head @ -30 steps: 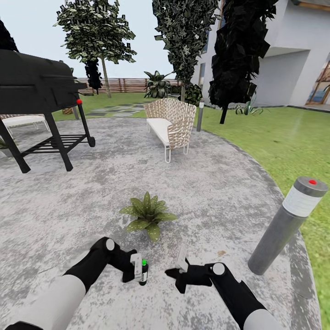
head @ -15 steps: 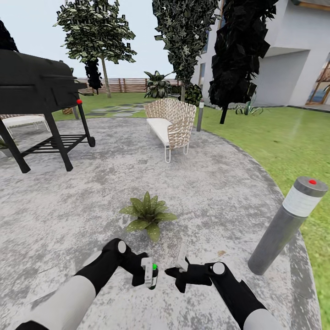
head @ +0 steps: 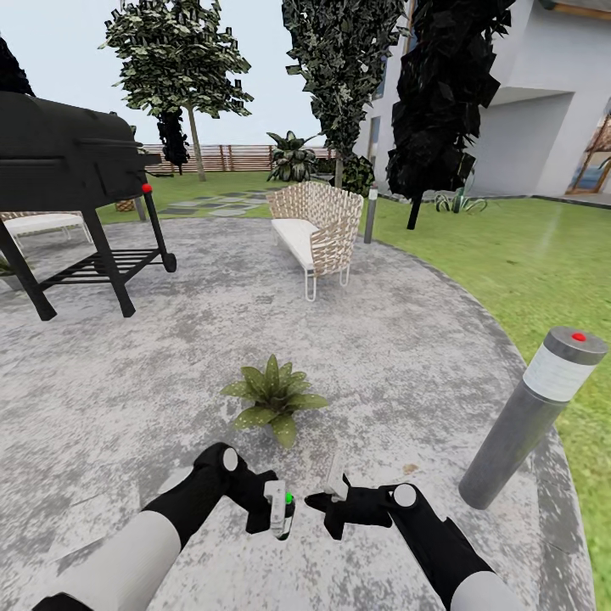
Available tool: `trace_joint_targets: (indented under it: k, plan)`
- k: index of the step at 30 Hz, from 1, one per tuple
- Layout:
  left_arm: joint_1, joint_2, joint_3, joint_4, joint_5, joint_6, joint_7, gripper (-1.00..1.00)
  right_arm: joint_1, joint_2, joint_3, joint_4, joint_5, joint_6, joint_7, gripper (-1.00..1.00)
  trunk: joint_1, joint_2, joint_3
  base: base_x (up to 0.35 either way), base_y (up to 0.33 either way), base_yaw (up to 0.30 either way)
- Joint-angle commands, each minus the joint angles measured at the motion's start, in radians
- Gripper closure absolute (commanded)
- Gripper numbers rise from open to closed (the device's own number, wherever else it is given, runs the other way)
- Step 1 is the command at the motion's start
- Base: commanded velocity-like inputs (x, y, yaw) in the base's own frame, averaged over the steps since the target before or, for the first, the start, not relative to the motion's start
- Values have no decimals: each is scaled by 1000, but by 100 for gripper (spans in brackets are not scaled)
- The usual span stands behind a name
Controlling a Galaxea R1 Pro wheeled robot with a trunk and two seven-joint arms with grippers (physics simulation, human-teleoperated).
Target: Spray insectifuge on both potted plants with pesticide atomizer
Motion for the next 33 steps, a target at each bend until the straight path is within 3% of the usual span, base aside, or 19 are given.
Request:
trace_joint_targets:
  k: [1, 17, 27, 33]
  plan:
    - [0, -5, 0, -1, -5, -1, -3, 100, 0, 0, -1, -1, 11, -10, 1, 100, 0, 0, -1, 0, 0, 0]
    - [0, -39, -1, -4, -4, 0, -4, 100, 0, 0, -1, -1, 11, -10, 0, 100, 0, 0, -1, 0, 0, 0]
    - [0, -45, -1, -4, -3, 0, -5, 100, 0, 0, -1, -1, 11, -11, 0, 100, 0, 0, -1, 0, 0, 0]
    - [0, -36, 3, 4, -9, 0, -4, 100, 0, 0, -1, 0, 11, -11, 0, 100, 0, 0, -1, 0, 0, 0]
